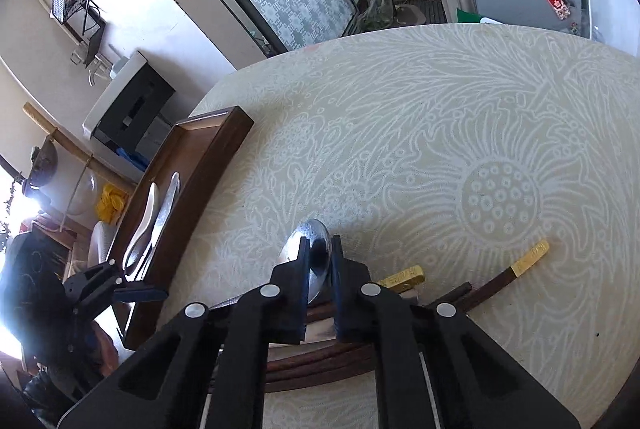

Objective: Organize utensils
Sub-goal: 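Reach the left gripper to the textured-handle spoon and grasp it, then carry the textured-handle spoon into the tray and open the left gripper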

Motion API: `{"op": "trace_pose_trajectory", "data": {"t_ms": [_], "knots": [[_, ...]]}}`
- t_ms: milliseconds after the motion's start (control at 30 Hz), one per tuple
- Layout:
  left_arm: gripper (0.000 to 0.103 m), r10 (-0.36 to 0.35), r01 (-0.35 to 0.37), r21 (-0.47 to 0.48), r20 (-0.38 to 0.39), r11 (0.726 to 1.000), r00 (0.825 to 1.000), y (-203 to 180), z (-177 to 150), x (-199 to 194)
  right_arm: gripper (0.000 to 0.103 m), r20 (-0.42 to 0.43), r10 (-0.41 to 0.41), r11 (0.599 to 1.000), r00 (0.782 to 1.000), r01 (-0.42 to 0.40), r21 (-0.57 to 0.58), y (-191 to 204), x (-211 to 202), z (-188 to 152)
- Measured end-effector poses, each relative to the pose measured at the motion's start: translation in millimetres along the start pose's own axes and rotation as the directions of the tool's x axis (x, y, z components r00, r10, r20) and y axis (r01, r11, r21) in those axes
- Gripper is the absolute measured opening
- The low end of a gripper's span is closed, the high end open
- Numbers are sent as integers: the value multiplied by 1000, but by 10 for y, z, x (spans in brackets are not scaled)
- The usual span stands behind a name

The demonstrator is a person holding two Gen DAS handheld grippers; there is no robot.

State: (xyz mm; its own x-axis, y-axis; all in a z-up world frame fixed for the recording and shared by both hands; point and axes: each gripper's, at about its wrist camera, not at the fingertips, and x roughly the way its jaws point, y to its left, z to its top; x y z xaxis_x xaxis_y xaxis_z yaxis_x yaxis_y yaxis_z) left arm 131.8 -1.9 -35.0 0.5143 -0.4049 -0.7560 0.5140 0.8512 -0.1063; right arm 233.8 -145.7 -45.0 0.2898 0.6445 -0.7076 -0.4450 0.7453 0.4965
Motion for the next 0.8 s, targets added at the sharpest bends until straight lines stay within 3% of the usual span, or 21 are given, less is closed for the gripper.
{"op": "trace_pose_trajectory", "data": {"t_ms": [133,233,500,800], "knots": [[79,6,-6,1,-3,1000,1000,1,-7,13,5,35,58,998,998,-57,-19,92,-194,28],[73,3,-3,-16,2,1000,1000,26,15,2,4,60,97,994,993,-94,-58,227,-363,43],[17,30,-31,-29,-26,999,999,67,35,84,3,68,92,992,993,-86,-93,406,-553,34],[13,18,-17,-21,39,1000,999,13,94,-295,3,106,98,991,990,-87,-102,622,-690,143]]}}
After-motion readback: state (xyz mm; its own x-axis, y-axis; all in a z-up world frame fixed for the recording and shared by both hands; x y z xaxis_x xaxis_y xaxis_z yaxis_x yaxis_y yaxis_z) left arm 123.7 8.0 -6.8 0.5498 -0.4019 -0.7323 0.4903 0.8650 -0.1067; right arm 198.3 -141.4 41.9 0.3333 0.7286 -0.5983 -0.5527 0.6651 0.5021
